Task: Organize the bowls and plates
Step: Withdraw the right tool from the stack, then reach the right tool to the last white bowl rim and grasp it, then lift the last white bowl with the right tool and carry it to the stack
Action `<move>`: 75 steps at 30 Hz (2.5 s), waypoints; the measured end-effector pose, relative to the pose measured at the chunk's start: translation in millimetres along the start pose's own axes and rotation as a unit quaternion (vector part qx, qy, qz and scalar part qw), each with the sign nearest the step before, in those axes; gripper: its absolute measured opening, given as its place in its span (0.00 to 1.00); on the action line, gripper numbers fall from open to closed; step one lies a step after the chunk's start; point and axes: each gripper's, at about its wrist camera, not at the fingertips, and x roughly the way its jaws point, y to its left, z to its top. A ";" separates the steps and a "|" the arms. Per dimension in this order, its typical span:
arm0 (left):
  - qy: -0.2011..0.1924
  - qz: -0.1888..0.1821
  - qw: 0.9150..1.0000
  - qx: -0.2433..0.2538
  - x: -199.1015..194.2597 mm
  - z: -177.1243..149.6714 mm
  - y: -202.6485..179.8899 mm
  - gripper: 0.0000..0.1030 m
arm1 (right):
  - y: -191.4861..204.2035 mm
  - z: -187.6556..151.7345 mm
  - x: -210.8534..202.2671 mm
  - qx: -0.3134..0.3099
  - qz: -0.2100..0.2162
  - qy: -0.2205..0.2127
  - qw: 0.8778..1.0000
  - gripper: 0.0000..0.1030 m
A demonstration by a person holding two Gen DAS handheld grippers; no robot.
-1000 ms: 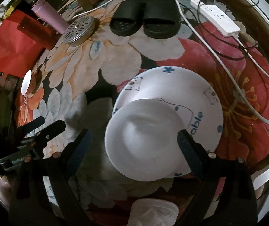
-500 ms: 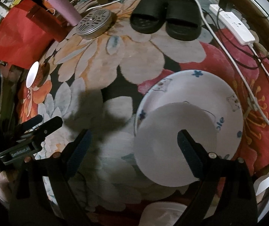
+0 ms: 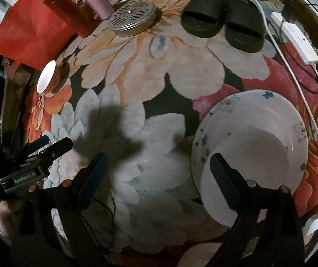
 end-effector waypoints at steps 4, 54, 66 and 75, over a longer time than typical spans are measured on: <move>0.000 0.009 1.000 -0.012 -0.1 0.1 16.1 0.99 | 12.4 2.3 6.3 -0.013 0.004 0.004 1.000 0.91; -0.045 0.067 0.982 -0.170 -24.5 19.4 233.5 0.99 | 236.6 130.4 152.3 -0.024 0.140 0.064 0.988 0.91; -0.055 0.054 0.979 -0.187 -32.8 10.8 251.1 0.99 | 263.8 150.1 213.7 0.070 0.130 0.107 0.983 0.16; -0.052 0.047 0.979 -0.193 -31.9 0.9 265.3 0.99 | 265.2 132.1 214.6 -0.035 0.215 0.174 0.960 0.13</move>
